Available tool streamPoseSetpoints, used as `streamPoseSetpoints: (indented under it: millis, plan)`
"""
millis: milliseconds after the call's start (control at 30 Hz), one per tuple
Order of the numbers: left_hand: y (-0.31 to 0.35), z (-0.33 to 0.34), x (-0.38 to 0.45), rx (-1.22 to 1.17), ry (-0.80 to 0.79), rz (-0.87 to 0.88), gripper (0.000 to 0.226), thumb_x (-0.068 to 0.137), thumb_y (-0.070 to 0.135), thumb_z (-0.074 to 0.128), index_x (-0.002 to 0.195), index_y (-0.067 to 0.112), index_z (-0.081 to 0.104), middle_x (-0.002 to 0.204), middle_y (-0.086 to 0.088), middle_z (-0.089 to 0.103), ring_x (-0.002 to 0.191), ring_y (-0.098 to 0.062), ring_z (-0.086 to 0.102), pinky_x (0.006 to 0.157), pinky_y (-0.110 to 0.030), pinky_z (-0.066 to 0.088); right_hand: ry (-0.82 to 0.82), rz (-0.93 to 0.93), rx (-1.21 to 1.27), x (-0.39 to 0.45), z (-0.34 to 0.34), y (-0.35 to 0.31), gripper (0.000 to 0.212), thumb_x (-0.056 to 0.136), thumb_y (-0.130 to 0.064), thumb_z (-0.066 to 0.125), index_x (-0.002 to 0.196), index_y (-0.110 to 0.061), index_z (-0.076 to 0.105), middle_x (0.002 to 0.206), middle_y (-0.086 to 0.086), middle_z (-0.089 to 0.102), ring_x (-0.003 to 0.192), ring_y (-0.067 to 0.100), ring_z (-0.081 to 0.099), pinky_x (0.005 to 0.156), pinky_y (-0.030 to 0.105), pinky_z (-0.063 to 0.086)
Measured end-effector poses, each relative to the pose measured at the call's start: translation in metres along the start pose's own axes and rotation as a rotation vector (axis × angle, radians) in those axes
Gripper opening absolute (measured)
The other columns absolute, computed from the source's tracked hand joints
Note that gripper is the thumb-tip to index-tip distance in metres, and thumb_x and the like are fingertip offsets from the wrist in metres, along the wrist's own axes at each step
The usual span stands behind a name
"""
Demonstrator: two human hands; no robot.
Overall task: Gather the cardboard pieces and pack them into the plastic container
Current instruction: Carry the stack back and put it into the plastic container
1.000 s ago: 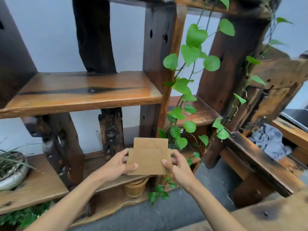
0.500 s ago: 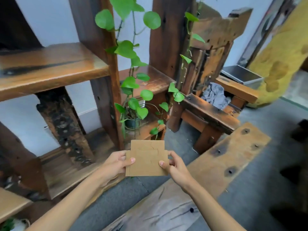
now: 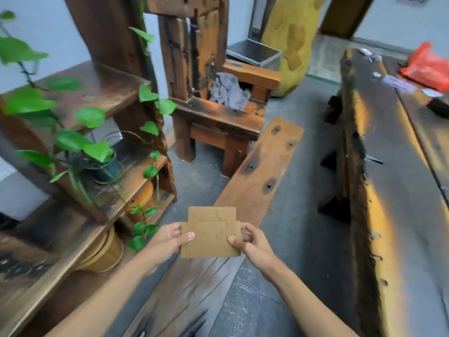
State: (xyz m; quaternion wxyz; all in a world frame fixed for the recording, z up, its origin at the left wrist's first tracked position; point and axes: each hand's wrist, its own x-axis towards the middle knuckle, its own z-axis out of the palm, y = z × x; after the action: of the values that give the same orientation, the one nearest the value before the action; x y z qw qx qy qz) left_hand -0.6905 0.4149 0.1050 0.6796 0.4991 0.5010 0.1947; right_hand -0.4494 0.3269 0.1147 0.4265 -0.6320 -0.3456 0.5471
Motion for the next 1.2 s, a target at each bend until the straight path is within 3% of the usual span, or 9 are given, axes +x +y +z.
streamPoseSetpoints:
  millis: [167, 367, 567, 900, 1067, 1200]
  plan:
    - [-0.002, 0.051, 0.014, 0.029, -0.136, -0.033, 0.030, 0.098, 0.007, 0.060, 0.128, 0.006, 0.063, 0.117, -0.009, 0.076, 0.109, -0.023, 0.072, 0.091, -0.034, 0.060, 0.131, 0.071, 0.121, -0.035, -0.040, 0.027, 0.026, 0.092, -0.003, 0.072, 0.117, -0.010, 0.067, 0.094, 0.005, 0.082, 0.073, 0.003, 0.072, 0.061, 0.008, 0.048]
    - [-0.002, 0.108, 0.015, 0.086, -0.260, -0.062, 0.031, 0.097, 0.007, 0.060, 0.128, 0.005, 0.063, 0.119, -0.011, 0.074, 0.113, -0.026, 0.070, 0.088, -0.031, 0.060, 0.270, 0.109, 0.207, -0.083, -0.078, 0.054, 0.027, 0.090, -0.012, 0.074, 0.116, -0.015, 0.070, 0.097, 0.008, 0.082, 0.078, 0.010, 0.076, 0.061, 0.010, 0.050]
    - [-0.006, 0.173, 0.011, 0.151, -0.402, -0.079, 0.032, 0.097, 0.007, 0.061, 0.128, 0.003, 0.063, 0.117, -0.011, 0.076, 0.098, -0.016, 0.075, 0.075, -0.024, 0.061, 0.422, 0.101, 0.315, -0.140, -0.112, 0.082, 0.030, 0.092, -0.012, 0.073, 0.121, -0.015, 0.068, 0.101, 0.009, 0.082, 0.090, 0.021, 0.079, 0.069, 0.018, 0.056]
    - [-0.025, 0.258, -0.024, 0.241, -0.585, -0.075, 0.028, 0.095, 0.008, 0.064, 0.124, 0.009, 0.065, 0.112, -0.006, 0.078, 0.099, -0.017, 0.076, 0.073, -0.024, 0.060, 0.649, 0.101, 0.373, -0.229, -0.139, 0.122, 0.024, 0.092, -0.001, 0.069, 0.115, -0.007, 0.069, 0.099, 0.008, 0.082, 0.086, 0.016, 0.077, 0.071, 0.021, 0.058]
    - [-0.044, 0.290, -0.047, 0.298, -0.683, -0.081, 0.027, 0.096, 0.016, 0.064, 0.123, 0.015, 0.067, 0.112, -0.004, 0.078, 0.105, -0.020, 0.074, 0.086, -0.033, 0.060, 0.740, 0.115, 0.386, -0.281, -0.141, 0.145, 0.024, 0.091, -0.005, 0.071, 0.114, -0.004, 0.068, 0.109, 0.016, 0.079, 0.097, 0.024, 0.075, 0.091, 0.041, 0.059]
    - [-0.059, 0.318, -0.067, 0.359, -0.758, -0.095, 0.025, 0.097, 0.018, 0.064, 0.122, 0.018, 0.068, 0.111, -0.002, 0.078, 0.106, -0.020, 0.074, 0.083, -0.032, 0.061, 0.819, 0.124, 0.418, -0.322, -0.140, 0.162, 0.033, 0.080, -0.021, 0.074, 0.111, -0.010, 0.070, 0.105, 0.009, 0.080, 0.096, 0.020, 0.076, 0.091, 0.039, 0.059]
